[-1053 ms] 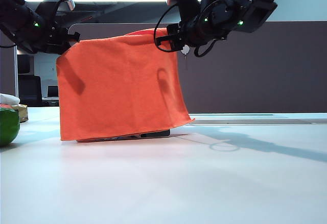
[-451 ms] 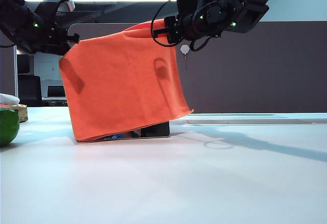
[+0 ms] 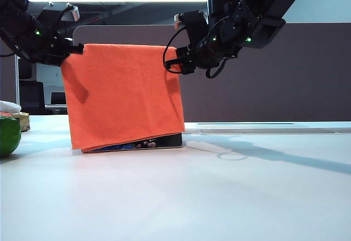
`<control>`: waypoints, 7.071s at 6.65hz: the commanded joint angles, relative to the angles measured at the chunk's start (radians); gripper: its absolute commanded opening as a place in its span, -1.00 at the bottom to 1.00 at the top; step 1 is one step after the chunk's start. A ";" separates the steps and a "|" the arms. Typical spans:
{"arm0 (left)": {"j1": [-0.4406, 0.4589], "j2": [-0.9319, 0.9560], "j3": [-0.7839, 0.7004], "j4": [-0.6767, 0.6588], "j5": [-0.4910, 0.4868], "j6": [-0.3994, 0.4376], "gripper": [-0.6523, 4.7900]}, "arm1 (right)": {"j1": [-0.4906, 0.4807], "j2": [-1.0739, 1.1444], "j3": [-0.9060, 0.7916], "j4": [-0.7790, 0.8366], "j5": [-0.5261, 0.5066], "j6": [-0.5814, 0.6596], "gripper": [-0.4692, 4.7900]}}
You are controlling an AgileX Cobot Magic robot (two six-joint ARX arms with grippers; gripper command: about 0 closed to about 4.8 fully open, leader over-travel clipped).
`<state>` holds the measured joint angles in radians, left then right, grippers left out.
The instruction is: Pick up the cloth from the table and use it to cover the mirror.
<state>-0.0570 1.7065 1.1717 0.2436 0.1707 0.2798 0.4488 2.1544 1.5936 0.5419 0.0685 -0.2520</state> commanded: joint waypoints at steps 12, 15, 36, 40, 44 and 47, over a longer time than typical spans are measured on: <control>0.003 -0.001 0.002 0.183 -0.101 -0.138 0.16 | -0.029 -0.010 0.005 -0.208 0.098 0.013 -0.15; 0.003 -0.001 0.002 0.111 -0.114 -0.138 0.13 | -0.031 -0.010 0.005 -0.208 0.098 0.013 -0.15; 0.050 -0.016 0.002 0.161 0.192 -0.343 0.15 | -0.031 -0.169 0.005 -0.359 -0.360 0.019 -0.14; 0.051 -0.016 0.002 0.161 0.192 -0.344 0.15 | -0.031 -0.169 0.005 -0.360 -0.322 0.013 -0.83; 0.050 -0.016 0.002 0.161 0.201 -0.371 0.15 | -0.102 -0.169 0.004 -0.421 -0.198 -0.017 -0.83; 0.050 -0.016 0.002 0.162 0.211 -0.370 0.15 | -0.131 -0.193 0.005 -0.484 -0.410 -0.002 -0.28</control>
<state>-0.0051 1.6970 1.1709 0.3992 0.3752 -0.0872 0.3172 1.9854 1.5932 0.0540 -0.3046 -0.2584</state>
